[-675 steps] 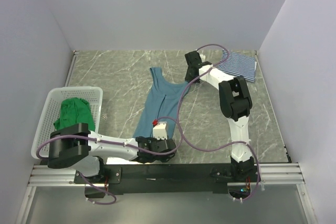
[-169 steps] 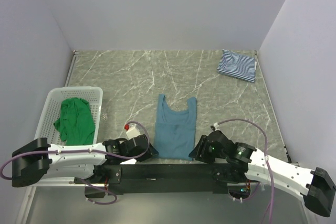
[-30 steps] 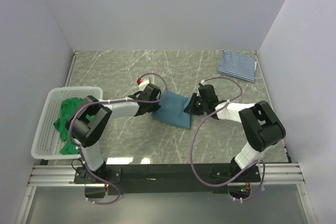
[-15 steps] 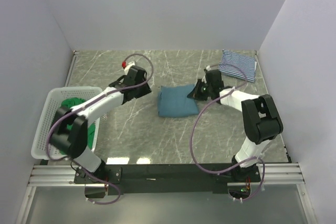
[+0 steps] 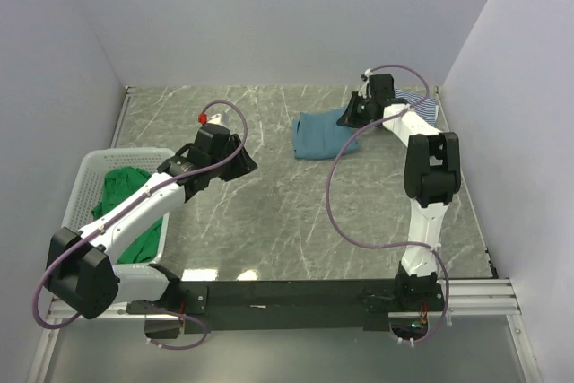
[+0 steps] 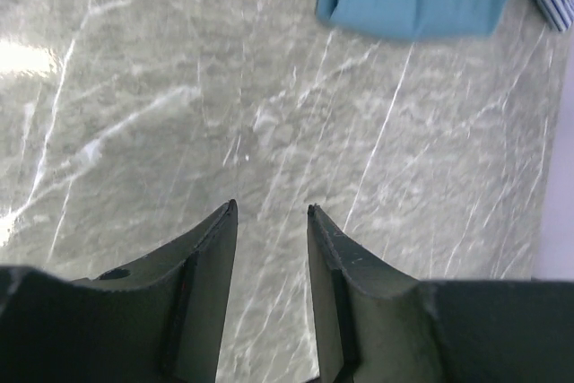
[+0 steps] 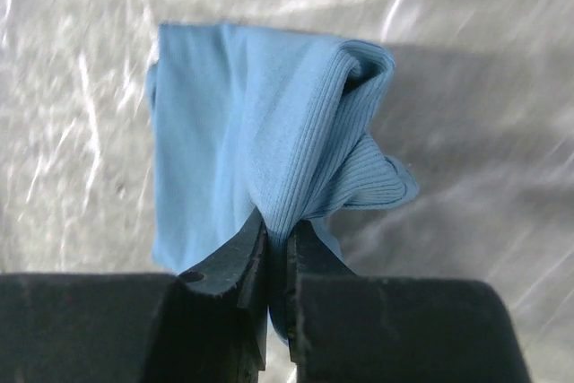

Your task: Fold and stack the tank tops

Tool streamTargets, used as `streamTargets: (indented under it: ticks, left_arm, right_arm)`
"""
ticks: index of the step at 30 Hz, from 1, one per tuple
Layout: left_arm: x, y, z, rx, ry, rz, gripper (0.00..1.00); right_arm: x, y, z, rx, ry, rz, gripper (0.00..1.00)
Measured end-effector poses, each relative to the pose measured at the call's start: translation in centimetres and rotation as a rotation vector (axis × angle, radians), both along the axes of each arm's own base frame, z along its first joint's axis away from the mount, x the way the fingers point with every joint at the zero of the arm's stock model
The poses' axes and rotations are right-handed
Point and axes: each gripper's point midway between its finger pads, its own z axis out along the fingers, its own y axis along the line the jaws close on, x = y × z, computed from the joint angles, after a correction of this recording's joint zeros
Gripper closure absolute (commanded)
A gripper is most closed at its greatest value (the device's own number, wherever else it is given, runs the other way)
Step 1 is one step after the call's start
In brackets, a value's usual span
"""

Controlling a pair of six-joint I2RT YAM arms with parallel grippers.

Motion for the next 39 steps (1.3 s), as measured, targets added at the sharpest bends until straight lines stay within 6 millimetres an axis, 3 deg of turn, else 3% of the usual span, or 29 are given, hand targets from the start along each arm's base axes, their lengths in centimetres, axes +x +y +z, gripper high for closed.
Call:
streamTargets:
  ticks: [9,17,24,32,39]
  left_arm:
    - [-1.7,0.3,0.5,0.022,-0.001,-0.075,0.57]
    - [-2.2,1.4,-0.1,0.065,0.019,-0.108,0.58]
    - [-1.9,2.4,-0.6,0.079,0.037,-0.110,0.59]
    - [-1.6,2.3,-3.0,0.099,0.107,-0.137,0.60]
    - [-1.3,2.0,-3.5,0.096,0.126,-0.147,0.60]
  right_arm:
    - [6.0,-2.3,0.2,-0.075,-0.004,-0.001,1.00]
    - [8.8,-6.4,3.5,-0.123,-0.059,-0.056,1.00]
    - [10.2,-10.4,6.9,-0.153,-0.129,-0.120,1.00]
    - [10.4,-13.5,6.9,-0.175,-0.131,-0.173,1.00]
    - [10.4,-15.1,6.8,-0.183,-0.130,-0.199,1.00]
